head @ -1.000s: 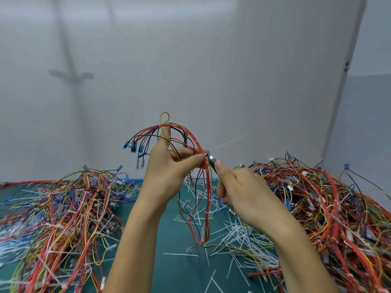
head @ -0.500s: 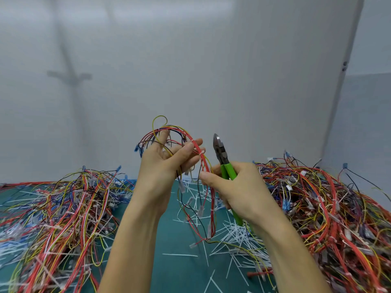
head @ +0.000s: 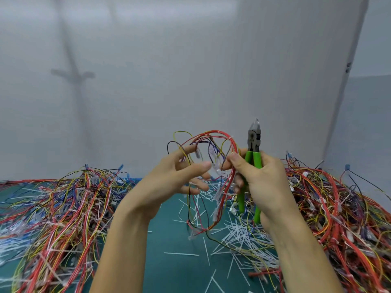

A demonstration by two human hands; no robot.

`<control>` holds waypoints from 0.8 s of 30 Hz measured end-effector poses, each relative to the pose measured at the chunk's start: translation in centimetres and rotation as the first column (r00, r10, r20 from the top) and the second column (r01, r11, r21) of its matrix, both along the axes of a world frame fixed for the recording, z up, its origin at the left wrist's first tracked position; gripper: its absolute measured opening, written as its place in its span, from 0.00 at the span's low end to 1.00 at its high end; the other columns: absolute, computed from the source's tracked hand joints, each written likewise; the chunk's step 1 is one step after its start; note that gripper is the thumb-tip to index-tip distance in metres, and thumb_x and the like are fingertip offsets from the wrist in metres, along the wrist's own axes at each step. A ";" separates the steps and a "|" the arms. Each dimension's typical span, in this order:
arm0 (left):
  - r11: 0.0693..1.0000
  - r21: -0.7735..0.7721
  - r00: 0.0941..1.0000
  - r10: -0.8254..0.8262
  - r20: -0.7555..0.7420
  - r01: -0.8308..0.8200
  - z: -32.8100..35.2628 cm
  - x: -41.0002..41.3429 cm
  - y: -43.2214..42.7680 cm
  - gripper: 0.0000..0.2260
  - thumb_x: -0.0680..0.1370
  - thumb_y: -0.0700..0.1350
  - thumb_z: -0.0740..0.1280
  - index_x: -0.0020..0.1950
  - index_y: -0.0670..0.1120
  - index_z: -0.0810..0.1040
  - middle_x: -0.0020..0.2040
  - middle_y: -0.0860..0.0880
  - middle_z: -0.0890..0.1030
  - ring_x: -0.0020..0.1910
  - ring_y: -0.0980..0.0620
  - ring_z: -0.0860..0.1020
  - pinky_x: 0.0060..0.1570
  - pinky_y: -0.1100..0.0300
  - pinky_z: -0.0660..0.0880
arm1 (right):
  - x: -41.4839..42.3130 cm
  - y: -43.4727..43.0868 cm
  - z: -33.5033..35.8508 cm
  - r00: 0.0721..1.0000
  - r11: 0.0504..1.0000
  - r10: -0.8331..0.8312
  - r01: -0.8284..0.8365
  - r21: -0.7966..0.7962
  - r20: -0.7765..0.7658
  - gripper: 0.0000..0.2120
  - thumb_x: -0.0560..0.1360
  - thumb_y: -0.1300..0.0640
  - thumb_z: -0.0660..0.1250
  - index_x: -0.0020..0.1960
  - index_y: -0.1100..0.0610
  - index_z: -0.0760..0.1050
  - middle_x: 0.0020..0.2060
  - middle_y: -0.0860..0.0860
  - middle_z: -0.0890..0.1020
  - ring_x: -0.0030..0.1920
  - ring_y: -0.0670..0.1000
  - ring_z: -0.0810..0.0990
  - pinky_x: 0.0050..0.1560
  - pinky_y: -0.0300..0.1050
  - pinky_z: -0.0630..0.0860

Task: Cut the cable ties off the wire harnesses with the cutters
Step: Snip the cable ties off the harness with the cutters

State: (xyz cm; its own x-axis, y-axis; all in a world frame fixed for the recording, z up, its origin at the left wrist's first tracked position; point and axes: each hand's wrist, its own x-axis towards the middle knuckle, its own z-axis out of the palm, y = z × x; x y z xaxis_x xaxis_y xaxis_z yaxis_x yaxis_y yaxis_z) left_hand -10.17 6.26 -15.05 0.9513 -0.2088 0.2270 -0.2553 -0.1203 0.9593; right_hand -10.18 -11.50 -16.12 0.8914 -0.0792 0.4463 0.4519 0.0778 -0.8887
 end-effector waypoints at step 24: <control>0.773 -0.590 0.938 -0.338 -0.072 0.234 0.3 0.4 -0.4 0.08 0.64 0.46 0.78 0.41 0.46 0.85 0.53 0.40 0.84 0.55 0.43 0.83 0.57 0.51 0.79 | 0.3 0.2 -0.4 0.998 0.999 0.022 -0.020 -0.036 0.059 0.06 0.77 0.60 0.70 0.41 0.55 0.78 0.28 0.48 0.81 0.29 0.47 0.74 0.29 0.39 0.74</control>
